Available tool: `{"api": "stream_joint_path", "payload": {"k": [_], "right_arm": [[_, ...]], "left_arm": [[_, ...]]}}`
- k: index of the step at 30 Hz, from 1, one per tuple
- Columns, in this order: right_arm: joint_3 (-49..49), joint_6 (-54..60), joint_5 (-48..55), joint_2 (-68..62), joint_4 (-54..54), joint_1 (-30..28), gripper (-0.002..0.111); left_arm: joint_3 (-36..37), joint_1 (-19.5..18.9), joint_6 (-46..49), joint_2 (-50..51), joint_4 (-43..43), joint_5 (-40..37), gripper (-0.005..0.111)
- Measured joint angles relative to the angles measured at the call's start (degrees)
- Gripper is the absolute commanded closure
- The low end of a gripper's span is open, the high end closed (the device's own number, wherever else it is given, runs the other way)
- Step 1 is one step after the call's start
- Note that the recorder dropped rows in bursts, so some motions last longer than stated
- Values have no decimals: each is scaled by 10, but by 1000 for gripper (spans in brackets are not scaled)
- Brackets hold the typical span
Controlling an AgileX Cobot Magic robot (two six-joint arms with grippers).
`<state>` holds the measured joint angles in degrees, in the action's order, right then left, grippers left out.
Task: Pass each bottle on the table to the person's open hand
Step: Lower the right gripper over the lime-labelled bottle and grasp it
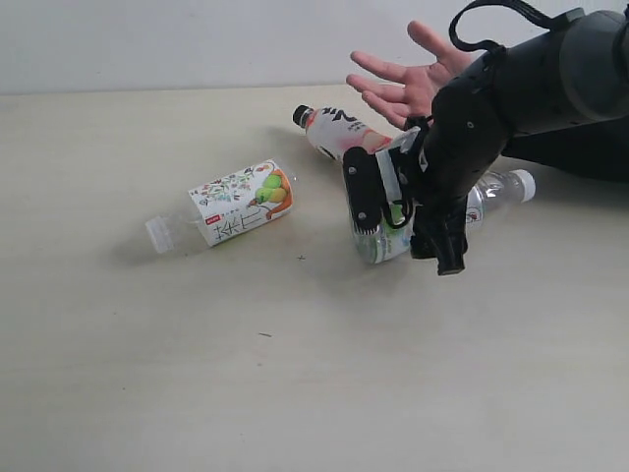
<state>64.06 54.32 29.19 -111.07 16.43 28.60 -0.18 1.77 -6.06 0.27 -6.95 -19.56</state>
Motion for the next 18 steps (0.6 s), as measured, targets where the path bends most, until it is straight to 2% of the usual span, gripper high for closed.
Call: {"api": "stream_joint_path", "payload": {"k": [10,12,15,16,17,18], "right_arm": [[0,-1,-11,-4,0,0,33],[0,-2,-12,-9,0,0,36],[0,-14,-9,-10,0,0,48],[0,-15,-6,-10,1,0,60],[0,-19,4,-10,3,0,67],[1,-20,9,-10,4,0,82]], "left_arm": [[0,0,0,0,0,0,104],[0,0,0,0,0,0,104],[0,0,0,0,0,0,104],[0,0,0,0,0,0,104],[0,0,0,0,0,0,104],[0,0,0,0,0,0,104]]}}
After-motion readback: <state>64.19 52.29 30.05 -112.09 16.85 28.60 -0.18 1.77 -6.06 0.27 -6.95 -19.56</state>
